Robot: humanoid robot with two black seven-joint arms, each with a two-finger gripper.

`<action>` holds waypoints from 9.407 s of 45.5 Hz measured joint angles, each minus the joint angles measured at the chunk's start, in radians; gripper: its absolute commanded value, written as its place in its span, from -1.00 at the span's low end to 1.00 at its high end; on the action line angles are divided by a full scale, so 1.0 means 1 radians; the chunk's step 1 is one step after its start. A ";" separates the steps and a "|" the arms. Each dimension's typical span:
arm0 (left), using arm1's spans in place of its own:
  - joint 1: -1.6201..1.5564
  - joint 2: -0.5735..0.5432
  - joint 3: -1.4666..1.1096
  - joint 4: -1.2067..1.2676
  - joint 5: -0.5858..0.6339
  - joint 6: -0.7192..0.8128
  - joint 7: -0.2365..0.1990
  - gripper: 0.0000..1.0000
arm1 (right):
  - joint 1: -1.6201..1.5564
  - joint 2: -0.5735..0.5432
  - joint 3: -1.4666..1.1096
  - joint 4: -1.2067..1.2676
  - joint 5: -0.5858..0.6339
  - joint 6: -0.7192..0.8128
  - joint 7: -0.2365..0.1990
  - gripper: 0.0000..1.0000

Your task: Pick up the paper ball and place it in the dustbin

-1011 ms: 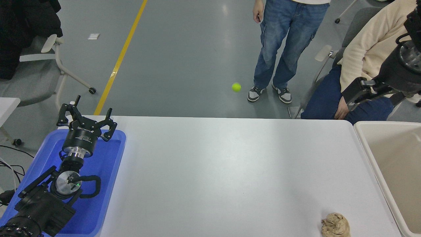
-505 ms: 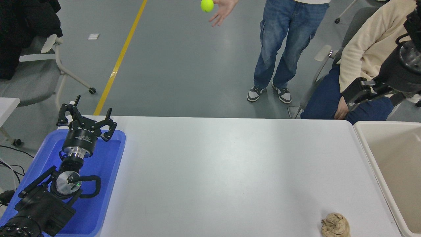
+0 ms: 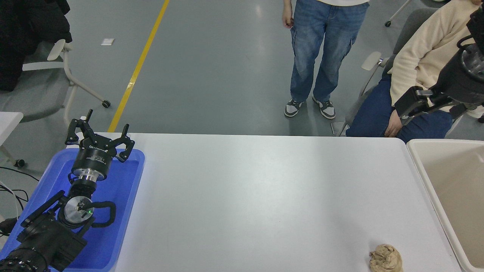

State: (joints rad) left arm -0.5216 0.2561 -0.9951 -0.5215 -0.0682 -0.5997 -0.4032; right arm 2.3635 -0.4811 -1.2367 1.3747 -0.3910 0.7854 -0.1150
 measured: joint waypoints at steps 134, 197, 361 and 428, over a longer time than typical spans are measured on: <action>0.000 0.000 0.000 0.000 -0.001 -0.002 0.000 1.00 | -1.117 0.001 0.302 -0.148 -0.151 -0.515 -0.010 0.78; 0.000 0.000 -0.001 0.000 -0.001 -0.003 0.000 1.00 | -0.718 -0.178 0.288 -0.034 -0.088 -0.102 -0.004 -1.00; 0.000 0.000 0.001 0.000 0.000 0.001 0.000 1.00 | -1.669 -0.006 0.610 -1.271 -0.003 -0.845 -0.009 0.59; 0.000 0.000 0.001 0.000 0.000 0.001 0.000 1.00 | -1.858 -0.049 2.253 -0.531 -0.003 -0.879 0.052 1.00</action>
State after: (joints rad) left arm -0.5216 0.2562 -0.9940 -0.5214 -0.0684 -0.5984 -0.4035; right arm 0.5051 -0.5298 1.0158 0.8438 -0.3943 -0.0939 -0.0632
